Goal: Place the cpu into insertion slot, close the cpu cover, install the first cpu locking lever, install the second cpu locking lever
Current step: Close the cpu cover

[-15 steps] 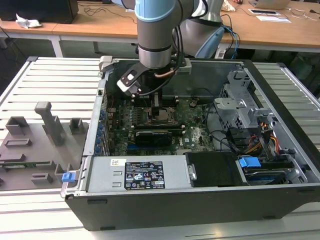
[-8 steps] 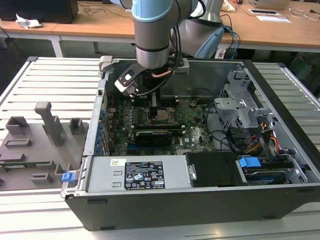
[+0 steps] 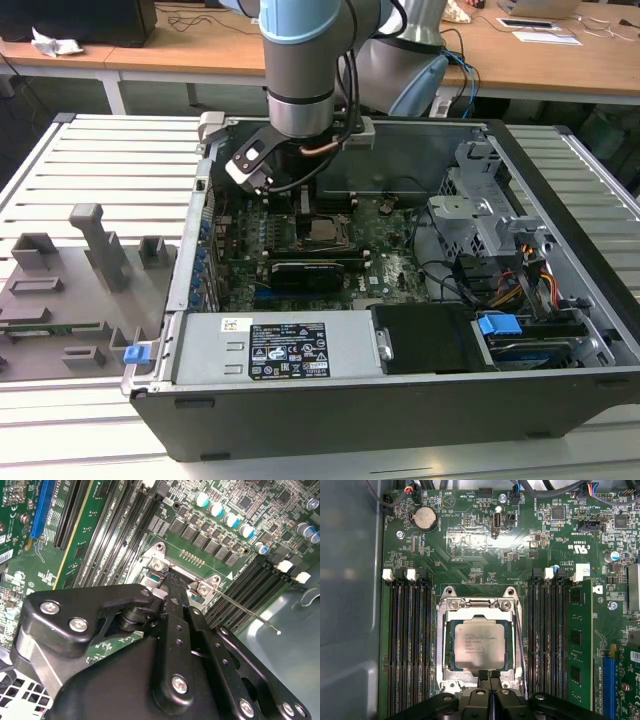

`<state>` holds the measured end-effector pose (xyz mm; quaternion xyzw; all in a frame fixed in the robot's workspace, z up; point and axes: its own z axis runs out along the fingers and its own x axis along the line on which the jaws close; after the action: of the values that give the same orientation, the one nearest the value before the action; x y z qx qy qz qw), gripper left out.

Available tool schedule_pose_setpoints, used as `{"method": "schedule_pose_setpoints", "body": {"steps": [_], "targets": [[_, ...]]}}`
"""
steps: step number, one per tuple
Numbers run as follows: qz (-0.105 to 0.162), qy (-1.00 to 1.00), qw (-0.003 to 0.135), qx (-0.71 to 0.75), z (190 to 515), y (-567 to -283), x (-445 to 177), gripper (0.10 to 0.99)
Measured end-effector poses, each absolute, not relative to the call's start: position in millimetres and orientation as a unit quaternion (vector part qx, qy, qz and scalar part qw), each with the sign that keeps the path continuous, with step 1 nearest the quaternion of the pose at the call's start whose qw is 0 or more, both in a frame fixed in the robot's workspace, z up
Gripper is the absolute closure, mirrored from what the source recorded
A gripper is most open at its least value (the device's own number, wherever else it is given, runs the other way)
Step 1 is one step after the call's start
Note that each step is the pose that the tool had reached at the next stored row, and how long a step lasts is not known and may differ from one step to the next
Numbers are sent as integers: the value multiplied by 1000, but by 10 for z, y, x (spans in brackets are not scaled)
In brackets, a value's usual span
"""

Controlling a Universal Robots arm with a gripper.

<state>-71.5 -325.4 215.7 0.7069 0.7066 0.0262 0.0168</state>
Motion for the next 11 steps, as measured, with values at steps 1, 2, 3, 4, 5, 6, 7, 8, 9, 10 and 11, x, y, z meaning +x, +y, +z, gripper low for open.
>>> {"method": "schedule_pose_setpoints", "body": {"steps": [1, 2, 3, 4, 5, 6, 7, 8, 9, 10, 11], "targets": [[26, 707, 17, 707, 2156, -3254, -719, 980], [26, 707, 17, 707, 2155, -3254, -725, 980], [26, 707, 17, 707, 2153, -3254, -736, 980], [26, 707, 17, 707, 2149, -3254, -749, 980], [26, 707, 17, 707, 2146, -3254, -759, 980], [26, 707, 17, 707, 2142, -3254, -769, 980], [26, 707, 17, 707, 2138, -3254, -774, 980], [26, 707, 17, 707, 2136, -3253, -774, 980], [26, 707, 17, 707, 2135, -3252, -774, 980], [26, 707, 17, 707, 2134, -3251, -774, 980], [26, 707, 17, 707, 2133, -3246, -773, 980]]}}
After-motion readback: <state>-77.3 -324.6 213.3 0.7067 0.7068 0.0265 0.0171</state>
